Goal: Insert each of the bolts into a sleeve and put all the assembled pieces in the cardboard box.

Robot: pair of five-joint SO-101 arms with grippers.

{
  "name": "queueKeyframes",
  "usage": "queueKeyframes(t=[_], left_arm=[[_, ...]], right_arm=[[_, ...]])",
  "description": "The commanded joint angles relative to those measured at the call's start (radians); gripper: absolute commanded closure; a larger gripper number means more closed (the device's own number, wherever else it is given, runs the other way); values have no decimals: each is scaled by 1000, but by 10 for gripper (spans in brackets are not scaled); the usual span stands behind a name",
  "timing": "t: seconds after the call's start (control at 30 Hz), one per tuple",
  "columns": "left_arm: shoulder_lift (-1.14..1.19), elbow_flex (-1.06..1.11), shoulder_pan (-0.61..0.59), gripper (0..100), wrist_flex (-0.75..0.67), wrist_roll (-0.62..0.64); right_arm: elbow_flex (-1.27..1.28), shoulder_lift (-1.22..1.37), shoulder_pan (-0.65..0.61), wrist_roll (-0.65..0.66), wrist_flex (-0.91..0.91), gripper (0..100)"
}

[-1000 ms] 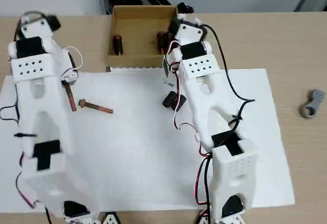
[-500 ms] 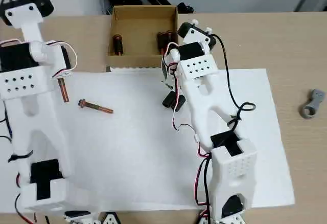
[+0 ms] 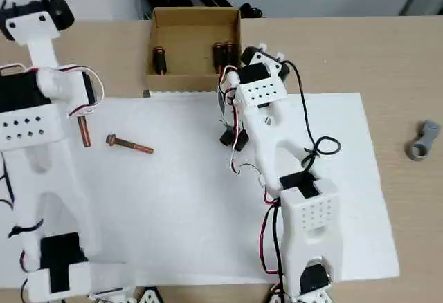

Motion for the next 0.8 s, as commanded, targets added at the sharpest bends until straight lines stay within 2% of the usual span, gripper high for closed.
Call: queueKeyframes(t=[0.0, 0.77], left_arm=[[-55, -7, 0, 995, 3, -8], [-55, -7, 0, 995, 3, -8]], right_arm=[[-44, 4, -4, -11, 7, 822], [-44, 82, -1, -5, 7, 835]])
